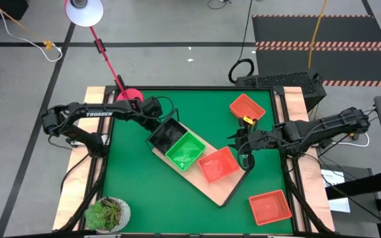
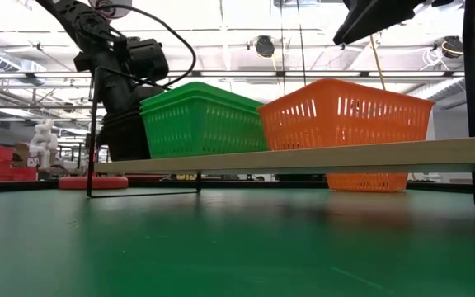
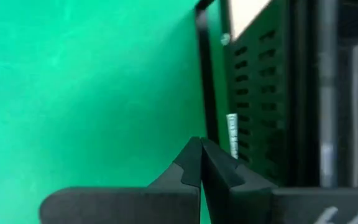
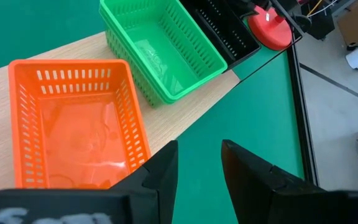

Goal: Stack baskets on shelf by color
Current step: Adjust the stacked black bins on the shelf

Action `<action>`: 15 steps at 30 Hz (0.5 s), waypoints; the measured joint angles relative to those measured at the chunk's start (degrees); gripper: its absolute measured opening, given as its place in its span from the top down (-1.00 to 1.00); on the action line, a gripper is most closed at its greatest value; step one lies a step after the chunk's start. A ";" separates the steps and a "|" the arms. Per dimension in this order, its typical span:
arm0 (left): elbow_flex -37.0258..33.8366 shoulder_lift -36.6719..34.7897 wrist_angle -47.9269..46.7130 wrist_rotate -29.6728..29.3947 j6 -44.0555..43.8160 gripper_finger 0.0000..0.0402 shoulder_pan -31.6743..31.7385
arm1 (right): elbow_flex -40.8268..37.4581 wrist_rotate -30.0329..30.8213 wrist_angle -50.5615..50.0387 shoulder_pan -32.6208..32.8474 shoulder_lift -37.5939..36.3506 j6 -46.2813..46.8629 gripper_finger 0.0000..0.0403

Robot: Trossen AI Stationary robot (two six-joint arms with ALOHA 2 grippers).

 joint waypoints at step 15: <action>0.00 -1.89 -2.53 -4.27 0.46 0.99 2.13 | 0.00 -0.02 -0.47 0.01 0.00 0.00 0.42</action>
